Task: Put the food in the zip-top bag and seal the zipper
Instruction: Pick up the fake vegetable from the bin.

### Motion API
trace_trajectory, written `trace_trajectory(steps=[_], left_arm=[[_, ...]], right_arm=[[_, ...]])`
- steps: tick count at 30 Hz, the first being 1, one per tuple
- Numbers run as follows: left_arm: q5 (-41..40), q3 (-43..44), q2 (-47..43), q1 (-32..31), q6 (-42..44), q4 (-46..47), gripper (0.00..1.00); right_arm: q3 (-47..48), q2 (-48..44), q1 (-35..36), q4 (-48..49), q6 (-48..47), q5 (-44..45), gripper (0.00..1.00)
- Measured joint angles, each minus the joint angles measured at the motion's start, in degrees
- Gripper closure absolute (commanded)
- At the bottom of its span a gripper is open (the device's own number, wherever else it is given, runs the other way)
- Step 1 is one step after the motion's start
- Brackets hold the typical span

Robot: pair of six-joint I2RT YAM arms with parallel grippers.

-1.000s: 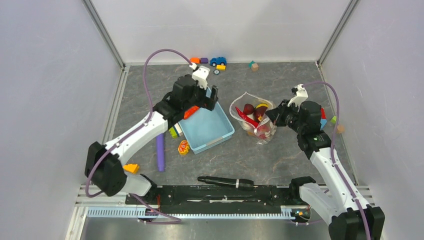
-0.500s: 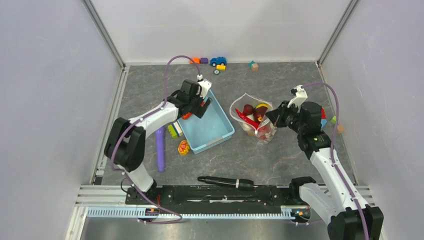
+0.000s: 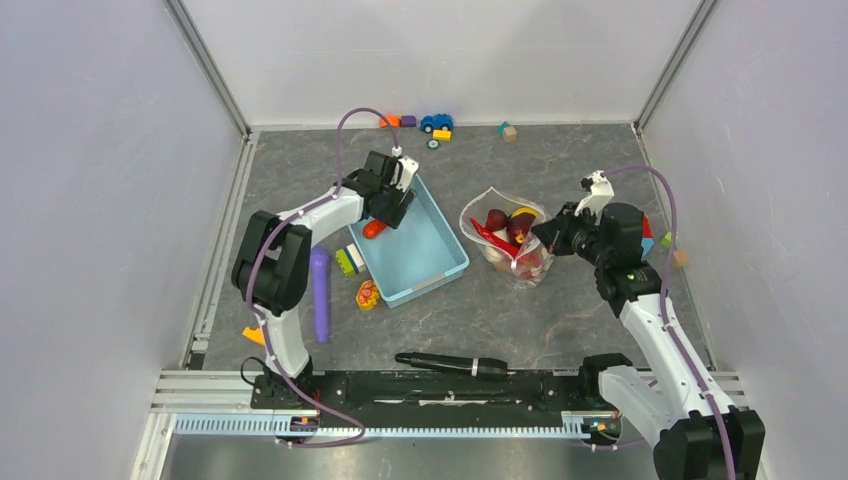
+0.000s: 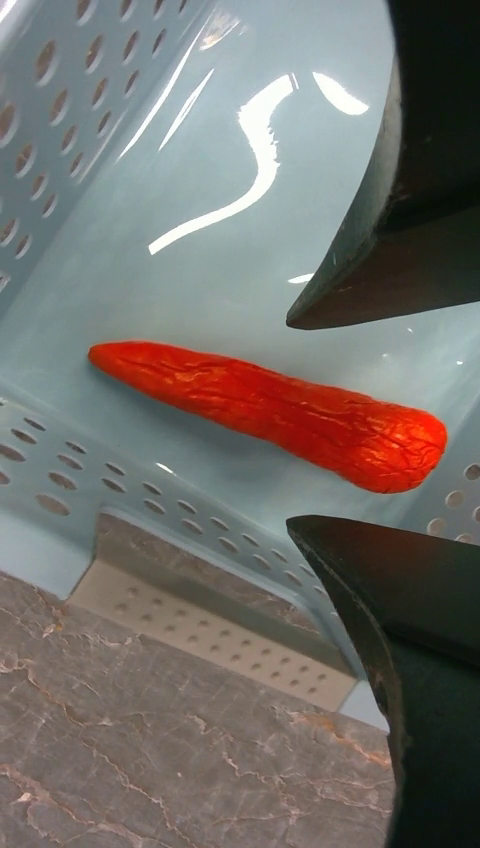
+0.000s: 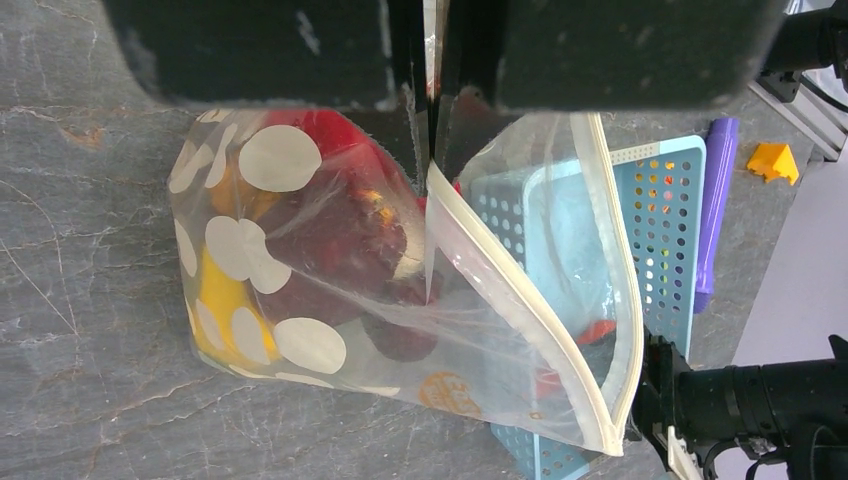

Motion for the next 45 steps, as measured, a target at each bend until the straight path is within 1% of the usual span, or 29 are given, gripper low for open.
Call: trace_trajectory(steps=[5,7,9,13,16,17,19,26,29,34,40,42,45], left_arm=[[1.0,2.9,3.3,1.1,0.0,-1.7,0.31],[1.0,3.5,4.3,1.3,0.0,-2.8,0.34],[1.0,4.4,5.4,1.4,0.0,-4.1,0.4],[2.1,5.4,6.5,1.5,-0.5,-5.8,0.6],[2.7,5.9,6.6,1.6,-0.7,-7.1,0.79],[3.5,6.2,6.6,1.6,-0.8,-7.6,0.87],[4.2,6.6,6.6,1.6,-1.1,-8.2,0.97],[9.2,7.1,6.0,1.6,-2.1,-8.9,0.98],[12.6,5.9,3.1,1.6,-3.4,-8.3,0.98],[16.5,2.2,-5.6,1.5,-6.3,-6.4,0.98],[21.3,-4.0,-18.6,0.6,-11.1,0.0,0.98],[23.1,-6.6,-23.1,-0.9,-12.8,3.1,0.98],[23.4,-8.5,-27.8,-5.8,-16.6,7.6,0.98]], right_arm=[[-0.2,0.0,-0.3,0.0,-0.4,0.0,0.99],[-0.3,-0.1,-0.3,0.0,-0.5,0.0,0.99],[-0.4,-0.1,-0.5,0.0,-0.6,0.0,0.99],[-0.4,-0.5,-0.7,0.0,-0.6,0.0,0.99],[-0.4,-0.5,-0.7,0.0,-0.6,-0.1,0.99],[-0.4,-0.5,-0.7,0.0,-0.6,-0.2,0.99],[-0.4,-0.5,-0.8,0.0,-0.6,-0.3,0.99],[-0.4,-0.5,-0.8,0.0,-0.6,-0.4,0.99],[-0.4,-0.5,-0.8,0.0,-0.6,-0.4,0.99],[-0.4,-0.5,-0.9,0.0,-0.5,-0.4,0.99],[-0.4,-0.5,-0.9,0.0,-0.4,-1.2,0.99],[-0.4,-0.5,-1.0,0.0,-0.2,-2.0,0.99],[-0.4,-0.5,-1.0,0.0,0.2,-3.0,0.99]])
